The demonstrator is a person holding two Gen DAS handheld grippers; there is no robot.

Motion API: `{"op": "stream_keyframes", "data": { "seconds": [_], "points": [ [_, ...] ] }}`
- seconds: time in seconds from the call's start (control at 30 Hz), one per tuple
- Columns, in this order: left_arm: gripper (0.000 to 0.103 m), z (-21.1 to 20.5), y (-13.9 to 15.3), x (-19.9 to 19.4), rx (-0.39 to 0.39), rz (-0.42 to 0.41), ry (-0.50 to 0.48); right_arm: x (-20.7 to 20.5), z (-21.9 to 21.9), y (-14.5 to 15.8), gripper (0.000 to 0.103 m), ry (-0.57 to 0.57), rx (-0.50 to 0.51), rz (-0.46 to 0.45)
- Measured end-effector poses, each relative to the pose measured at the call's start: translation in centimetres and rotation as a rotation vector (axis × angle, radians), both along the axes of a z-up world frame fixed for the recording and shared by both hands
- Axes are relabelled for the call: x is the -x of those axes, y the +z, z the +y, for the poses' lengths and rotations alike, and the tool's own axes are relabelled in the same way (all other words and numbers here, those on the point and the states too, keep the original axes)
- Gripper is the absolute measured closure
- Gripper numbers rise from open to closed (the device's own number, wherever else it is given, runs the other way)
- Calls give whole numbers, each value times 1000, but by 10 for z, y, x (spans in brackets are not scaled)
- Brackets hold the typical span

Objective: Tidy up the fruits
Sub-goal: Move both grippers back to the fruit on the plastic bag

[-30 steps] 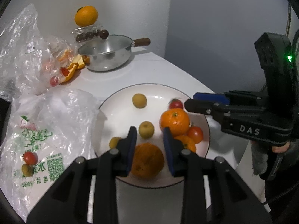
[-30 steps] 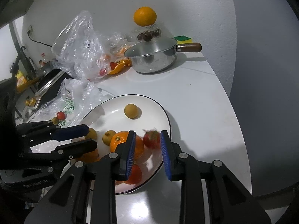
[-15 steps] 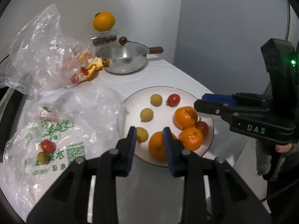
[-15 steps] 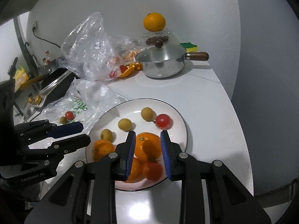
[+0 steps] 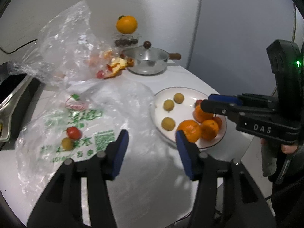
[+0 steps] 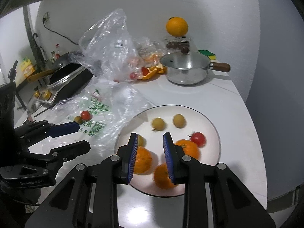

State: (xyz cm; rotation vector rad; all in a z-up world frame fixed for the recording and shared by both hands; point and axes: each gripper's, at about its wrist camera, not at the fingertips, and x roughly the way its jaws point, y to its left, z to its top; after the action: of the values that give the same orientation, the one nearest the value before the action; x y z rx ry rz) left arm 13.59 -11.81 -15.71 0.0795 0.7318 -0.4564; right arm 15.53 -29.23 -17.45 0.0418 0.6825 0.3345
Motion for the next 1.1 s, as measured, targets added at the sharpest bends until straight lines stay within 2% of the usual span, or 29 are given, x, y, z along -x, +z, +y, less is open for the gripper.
{"op": "stream_keyframes", "data": {
  "seconds": [0.67, 1.1],
  "points": [
    [50, 105, -9, 15, 52, -16, 146, -4, 97, 9, 74, 105, 91, 5],
    [50, 155, -15, 9, 36, -40, 240, -24, 160, 0, 74, 190, 123, 28]
  ]
}}
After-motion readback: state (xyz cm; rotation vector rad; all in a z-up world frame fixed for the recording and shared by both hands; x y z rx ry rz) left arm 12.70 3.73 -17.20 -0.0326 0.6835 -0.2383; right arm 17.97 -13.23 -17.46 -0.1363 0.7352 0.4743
